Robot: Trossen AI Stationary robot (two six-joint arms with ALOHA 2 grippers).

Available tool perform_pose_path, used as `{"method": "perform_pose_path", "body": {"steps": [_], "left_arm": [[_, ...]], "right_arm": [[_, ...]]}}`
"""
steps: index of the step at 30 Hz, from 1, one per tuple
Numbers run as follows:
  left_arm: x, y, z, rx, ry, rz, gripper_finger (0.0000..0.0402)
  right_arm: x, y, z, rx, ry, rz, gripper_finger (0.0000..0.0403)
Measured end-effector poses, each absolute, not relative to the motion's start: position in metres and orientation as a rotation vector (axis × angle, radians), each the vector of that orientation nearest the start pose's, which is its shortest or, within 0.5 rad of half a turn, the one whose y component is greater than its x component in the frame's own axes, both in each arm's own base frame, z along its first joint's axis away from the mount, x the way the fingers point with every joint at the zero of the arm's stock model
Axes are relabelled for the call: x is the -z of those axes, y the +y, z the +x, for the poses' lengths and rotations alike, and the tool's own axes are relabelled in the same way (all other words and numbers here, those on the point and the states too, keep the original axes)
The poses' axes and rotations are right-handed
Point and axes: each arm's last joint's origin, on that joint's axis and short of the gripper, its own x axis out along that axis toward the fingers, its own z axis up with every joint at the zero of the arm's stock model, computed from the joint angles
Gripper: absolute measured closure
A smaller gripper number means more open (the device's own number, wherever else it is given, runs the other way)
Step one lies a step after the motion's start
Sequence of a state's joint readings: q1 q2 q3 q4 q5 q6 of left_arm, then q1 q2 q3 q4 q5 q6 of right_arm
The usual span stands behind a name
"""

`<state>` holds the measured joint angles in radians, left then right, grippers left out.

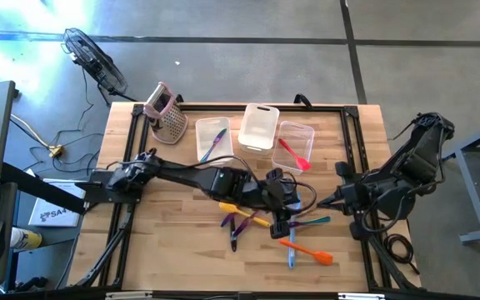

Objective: Pick & Place Kitchen Items
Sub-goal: Put the violet table knife into the left white bin

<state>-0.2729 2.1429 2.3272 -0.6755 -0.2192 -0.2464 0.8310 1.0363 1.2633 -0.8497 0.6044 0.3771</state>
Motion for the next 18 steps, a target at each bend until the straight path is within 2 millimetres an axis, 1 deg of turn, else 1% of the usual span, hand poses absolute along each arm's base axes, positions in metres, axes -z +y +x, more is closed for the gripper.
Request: {"method": "perform_pose_path", "body": {"steps": [8, 16, 18], "left_arm": [[-0.388, -0.108, 0.467, -0.026, 0.433, -0.137, 0.0263], [-0.378, -0.103, 0.479, 0.082, 0.440, -0.137, 0.0263], [-0.373, -0.102, 0.480, 0.092, 0.467, -0.136, 0.0263]], "right_arm": [[-0.397, 0.124, 0.136, -0.127, 0.442, -0.082, 0.0399], [-0.400, 0.117, 0.143, -0.098, 0.410, -0.095, 0.0399], [-0.400, 0.115, 0.144, -0.083, 0.410, -0.098, 0.0399]]}}
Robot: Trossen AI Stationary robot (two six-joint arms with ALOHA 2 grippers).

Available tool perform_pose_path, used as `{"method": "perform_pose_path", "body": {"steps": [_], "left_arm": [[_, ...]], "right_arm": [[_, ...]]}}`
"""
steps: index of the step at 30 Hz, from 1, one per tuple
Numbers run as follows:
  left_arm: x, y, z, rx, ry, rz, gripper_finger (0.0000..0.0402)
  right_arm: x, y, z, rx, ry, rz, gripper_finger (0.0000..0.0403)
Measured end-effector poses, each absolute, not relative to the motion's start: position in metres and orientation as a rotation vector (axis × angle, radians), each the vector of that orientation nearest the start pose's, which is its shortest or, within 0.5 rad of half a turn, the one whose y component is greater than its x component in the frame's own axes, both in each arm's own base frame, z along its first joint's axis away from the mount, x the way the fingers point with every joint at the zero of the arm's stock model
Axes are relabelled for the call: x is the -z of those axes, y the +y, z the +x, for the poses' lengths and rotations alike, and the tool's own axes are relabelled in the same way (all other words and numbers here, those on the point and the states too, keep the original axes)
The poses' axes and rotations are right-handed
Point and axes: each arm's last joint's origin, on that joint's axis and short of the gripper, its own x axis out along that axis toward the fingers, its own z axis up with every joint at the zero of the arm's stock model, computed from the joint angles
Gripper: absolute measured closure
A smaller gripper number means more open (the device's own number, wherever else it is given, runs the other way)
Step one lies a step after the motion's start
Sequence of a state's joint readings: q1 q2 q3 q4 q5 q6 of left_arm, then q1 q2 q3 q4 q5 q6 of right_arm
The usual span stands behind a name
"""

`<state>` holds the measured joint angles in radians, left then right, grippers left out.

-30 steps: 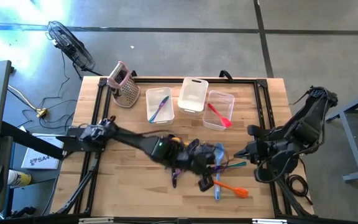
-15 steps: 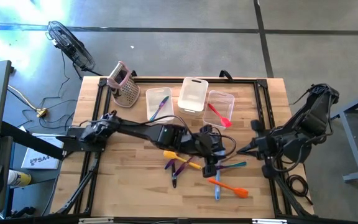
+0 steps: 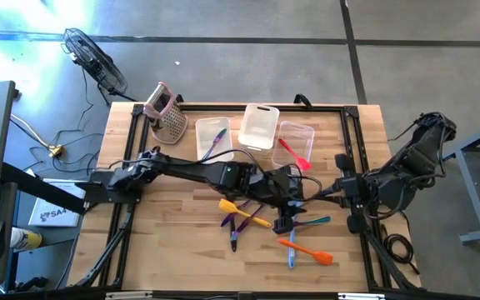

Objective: Pick & Place Kitchen Items
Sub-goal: Put the violet table knife into the left white bin

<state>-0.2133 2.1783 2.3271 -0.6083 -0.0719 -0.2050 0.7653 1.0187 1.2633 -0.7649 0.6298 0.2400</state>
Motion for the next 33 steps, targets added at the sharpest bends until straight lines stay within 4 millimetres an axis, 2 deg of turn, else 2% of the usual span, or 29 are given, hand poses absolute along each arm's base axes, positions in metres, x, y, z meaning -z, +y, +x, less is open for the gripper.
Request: {"method": "perform_pose_path", "body": {"steps": [13, 18, 33], "left_arm": [[-0.371, -0.085, 0.483, 0.083, 0.479, -0.076, 0.0263], [-0.368, -0.083, 0.481, 0.063, 0.519, -0.066, 0.0263], [-0.371, -0.082, 0.483, 0.048, 0.474, -0.034, 0.0263]], "right_arm": [[-0.404, 0.103, 0.156, -0.049, 0.393, -0.076, 0.0399], [-0.404, 0.102, 0.157, -0.047, 0.394, -0.072, 0.0399], [-0.407, 0.099, 0.161, -0.058, 0.363, -0.086, 0.0399]]}}
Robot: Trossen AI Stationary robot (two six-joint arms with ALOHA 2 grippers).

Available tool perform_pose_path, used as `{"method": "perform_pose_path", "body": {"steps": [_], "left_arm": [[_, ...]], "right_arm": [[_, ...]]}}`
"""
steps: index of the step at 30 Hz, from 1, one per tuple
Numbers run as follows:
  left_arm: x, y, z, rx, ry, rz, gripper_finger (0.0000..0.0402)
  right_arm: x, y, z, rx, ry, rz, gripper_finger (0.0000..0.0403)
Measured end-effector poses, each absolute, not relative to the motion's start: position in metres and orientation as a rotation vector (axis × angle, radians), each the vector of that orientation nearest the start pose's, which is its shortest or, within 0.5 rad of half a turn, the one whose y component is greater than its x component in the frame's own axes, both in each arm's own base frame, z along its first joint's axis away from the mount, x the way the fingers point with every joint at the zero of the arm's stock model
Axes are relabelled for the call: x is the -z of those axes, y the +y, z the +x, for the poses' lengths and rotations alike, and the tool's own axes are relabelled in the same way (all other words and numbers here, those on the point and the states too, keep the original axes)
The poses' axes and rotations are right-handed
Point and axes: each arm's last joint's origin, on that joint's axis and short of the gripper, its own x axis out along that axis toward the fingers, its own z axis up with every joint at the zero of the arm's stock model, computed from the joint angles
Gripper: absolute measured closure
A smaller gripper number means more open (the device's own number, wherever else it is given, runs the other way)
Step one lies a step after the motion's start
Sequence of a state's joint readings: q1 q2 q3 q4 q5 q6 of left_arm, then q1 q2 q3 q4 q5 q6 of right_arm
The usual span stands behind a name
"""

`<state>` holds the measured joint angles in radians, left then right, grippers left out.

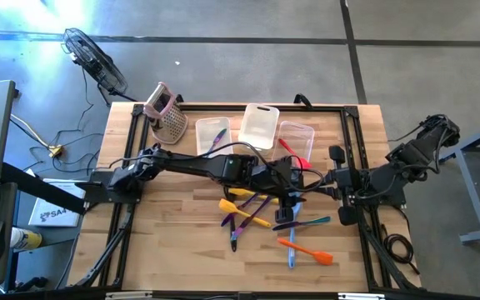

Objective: Pick & Place Kitchen Items
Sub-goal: Put the violet table knife into the left white bin

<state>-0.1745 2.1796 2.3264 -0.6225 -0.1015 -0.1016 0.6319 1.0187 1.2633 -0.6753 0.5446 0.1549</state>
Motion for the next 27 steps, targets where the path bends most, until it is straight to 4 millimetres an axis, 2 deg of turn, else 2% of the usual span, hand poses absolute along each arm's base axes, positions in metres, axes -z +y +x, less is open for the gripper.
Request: {"method": "perform_pose_path", "body": {"steps": [13, 18, 24, 27], "left_arm": [[-0.3689, -0.0786, 0.4891, 0.005, 0.443, -0.012, 0.0268], [-0.3688, -0.0787, 0.4890, 0.005, 0.444, -0.012, 0.0307], [-0.3678, -0.0795, 0.4884, 0.011, 0.455, -0.003, 0.0387], [-0.3671, -0.0794, 0.4879, -0.006, 0.463, 0.003, 0.0386]], "right_arm": [[-0.4078, 0.0996, 0.1615, -0.061, 0.356, -0.108, 0.0399], [-0.4078, 0.0996, 0.1615, -0.061, 0.356, -0.111, 0.0399], [-0.4075, 0.0989, 0.1616, -0.048, 0.358, -0.114, 0.0399], [-0.4072, 0.0990, 0.1616, -0.051, 0.361, -0.115, 0.0398]]}}
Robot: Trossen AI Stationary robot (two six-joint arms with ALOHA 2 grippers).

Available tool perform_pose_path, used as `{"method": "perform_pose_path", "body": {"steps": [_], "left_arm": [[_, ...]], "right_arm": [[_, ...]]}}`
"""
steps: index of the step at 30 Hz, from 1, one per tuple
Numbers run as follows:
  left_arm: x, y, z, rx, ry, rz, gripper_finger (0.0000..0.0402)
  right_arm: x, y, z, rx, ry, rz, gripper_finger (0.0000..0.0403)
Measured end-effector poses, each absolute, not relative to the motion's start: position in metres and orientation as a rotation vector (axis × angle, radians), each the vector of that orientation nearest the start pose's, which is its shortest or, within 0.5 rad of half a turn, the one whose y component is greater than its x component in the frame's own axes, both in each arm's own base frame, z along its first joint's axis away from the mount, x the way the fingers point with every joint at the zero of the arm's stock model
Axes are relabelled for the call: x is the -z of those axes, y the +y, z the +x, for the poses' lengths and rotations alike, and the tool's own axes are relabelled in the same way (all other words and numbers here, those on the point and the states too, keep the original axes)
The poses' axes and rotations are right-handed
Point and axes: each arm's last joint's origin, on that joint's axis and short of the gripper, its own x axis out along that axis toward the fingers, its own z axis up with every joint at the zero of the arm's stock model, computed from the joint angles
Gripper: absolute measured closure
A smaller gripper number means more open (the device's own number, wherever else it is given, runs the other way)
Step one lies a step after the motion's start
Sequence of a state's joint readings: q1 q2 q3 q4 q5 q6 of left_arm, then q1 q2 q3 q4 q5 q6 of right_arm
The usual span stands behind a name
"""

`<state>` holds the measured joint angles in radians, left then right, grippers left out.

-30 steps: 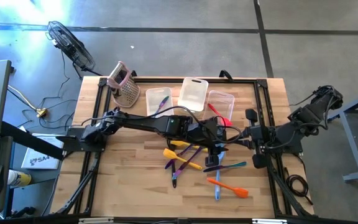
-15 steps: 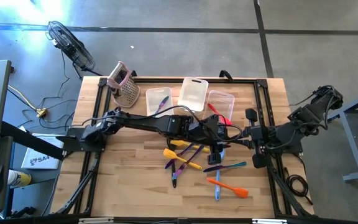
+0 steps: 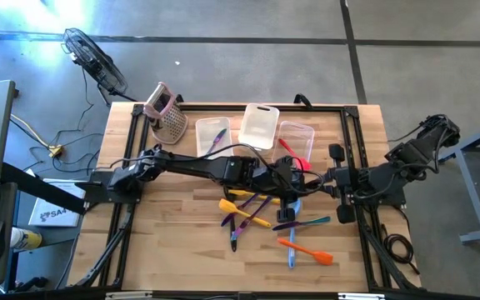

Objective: Pick & Place Kitchen Items
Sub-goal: Put the violet table knife into the left white bin

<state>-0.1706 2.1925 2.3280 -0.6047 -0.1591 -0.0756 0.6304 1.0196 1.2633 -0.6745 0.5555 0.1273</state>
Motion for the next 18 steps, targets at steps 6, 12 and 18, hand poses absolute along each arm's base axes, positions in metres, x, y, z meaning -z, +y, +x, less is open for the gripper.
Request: {"method": "perform_pose_path", "body": {"steps": [6, 12, 18], "left_arm": [[-0.3667, -0.0797, 0.4878, -0.012, 0.466, -0.002, 0.0393], [-0.3659, -0.0797, 0.4877, -0.016, 0.471, -0.021, 0.0394], [-0.3657, -0.0799, 0.4876, -0.015, 0.473, -0.024, 0.0394]], "right_arm": [[-0.4064, 0.0989, 0.1613, -0.051, 0.369, -0.116, 0.0398], [-0.4053, 0.0988, 0.1605, -0.046, 0.383, -0.068, 0.0399], [-0.4048, 0.0992, 0.1601, -0.070, 0.392, -0.075, 0.0399]]}}
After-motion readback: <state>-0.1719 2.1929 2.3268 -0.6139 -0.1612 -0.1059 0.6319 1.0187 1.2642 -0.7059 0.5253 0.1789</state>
